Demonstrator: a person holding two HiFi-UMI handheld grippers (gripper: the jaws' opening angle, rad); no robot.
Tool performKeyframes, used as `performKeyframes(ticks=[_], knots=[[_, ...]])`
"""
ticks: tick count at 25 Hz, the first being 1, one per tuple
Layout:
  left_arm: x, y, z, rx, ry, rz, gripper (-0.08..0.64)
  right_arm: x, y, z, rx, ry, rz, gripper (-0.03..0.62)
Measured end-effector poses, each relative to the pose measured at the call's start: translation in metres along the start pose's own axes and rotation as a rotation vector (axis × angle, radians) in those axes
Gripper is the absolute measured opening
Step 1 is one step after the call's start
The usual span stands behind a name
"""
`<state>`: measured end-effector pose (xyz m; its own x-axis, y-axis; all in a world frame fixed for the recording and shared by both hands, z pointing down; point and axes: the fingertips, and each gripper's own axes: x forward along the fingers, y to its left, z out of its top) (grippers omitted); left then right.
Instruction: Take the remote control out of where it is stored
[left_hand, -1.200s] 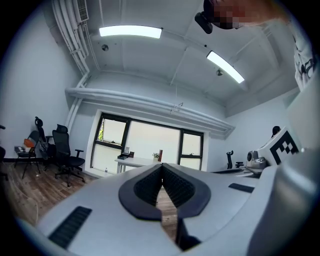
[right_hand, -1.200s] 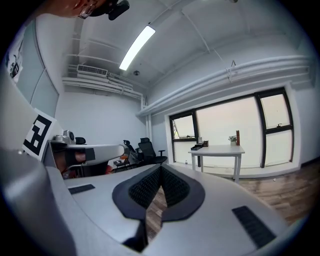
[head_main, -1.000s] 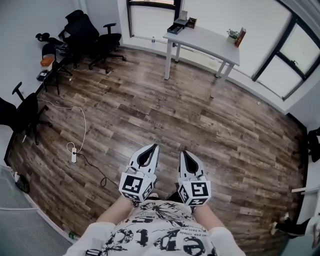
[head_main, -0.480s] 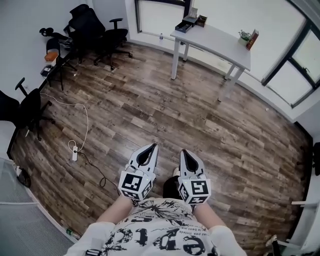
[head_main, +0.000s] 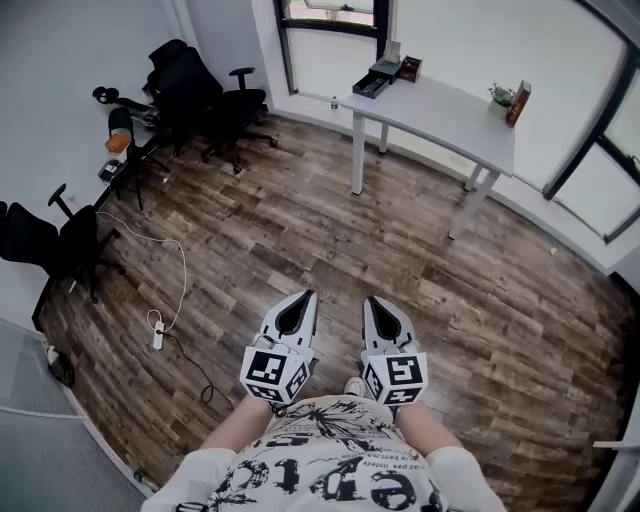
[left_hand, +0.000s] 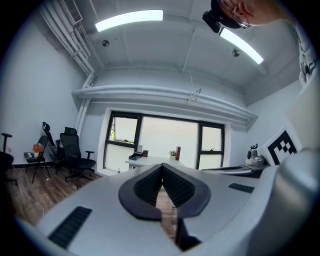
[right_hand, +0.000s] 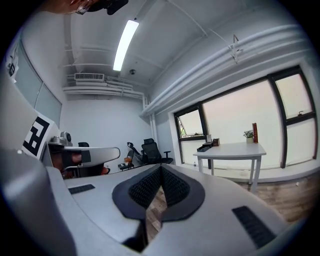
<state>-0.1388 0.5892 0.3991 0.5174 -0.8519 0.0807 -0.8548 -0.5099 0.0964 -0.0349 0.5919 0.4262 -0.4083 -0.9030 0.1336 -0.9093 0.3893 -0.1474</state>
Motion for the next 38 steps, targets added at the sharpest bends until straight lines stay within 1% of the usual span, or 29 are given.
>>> performKeyframes(ticks=[4,7,9,11,15,19,22,27,32,35,38], knots=[[0.046,-0.019,-0.001,-0.004,0.02,-0.038,0.009,0.012,-0.042,0.006,-0.006,0.007,-0.018,-0.008],[0.072,-0.033,-0.002,0.041,0.036,-0.076,0.009,0.015,-0.069,0.007,0.005,0.016,-0.048,-0.008],[0.088,-0.035,-0.001,0.064,0.039,-0.097,0.009,0.02,-0.078,0.011,-0.043,0.011,-0.069,-0.008],[0.104,-0.032,0.0,0.05,0.039,-0.119,0.009,0.028,-0.084,0.016,-0.09,0.009,-0.089,-0.008],[0.136,-0.014,-0.002,0.004,0.023,-0.166,0.009,0.055,-0.101,0.013,-0.062,0.034,-0.134,-0.008],[0.183,0.018,0.0,-0.023,0.033,-0.224,0.009,0.101,-0.121,0.016,-0.051,0.058,-0.206,-0.008],[0.221,0.055,0.01,-0.041,0.043,-0.266,0.009,0.142,-0.127,0.025,-0.051,0.061,-0.254,-0.008],[0.274,0.123,0.036,-0.001,0.019,-0.312,0.009,0.221,-0.125,0.047,-0.044,0.023,-0.318,-0.008],[0.304,0.181,0.049,0.003,0.023,-0.334,0.009,0.284,-0.111,0.057,-0.033,0.006,-0.338,-0.008],[0.319,0.217,0.051,-0.014,0.028,-0.306,0.009,0.322,-0.103,0.059,-0.015,0.017,-0.314,-0.008],[0.337,0.241,0.048,-0.031,0.045,-0.277,0.009,0.354,-0.107,0.061,-0.011,0.03,-0.289,-0.008]])
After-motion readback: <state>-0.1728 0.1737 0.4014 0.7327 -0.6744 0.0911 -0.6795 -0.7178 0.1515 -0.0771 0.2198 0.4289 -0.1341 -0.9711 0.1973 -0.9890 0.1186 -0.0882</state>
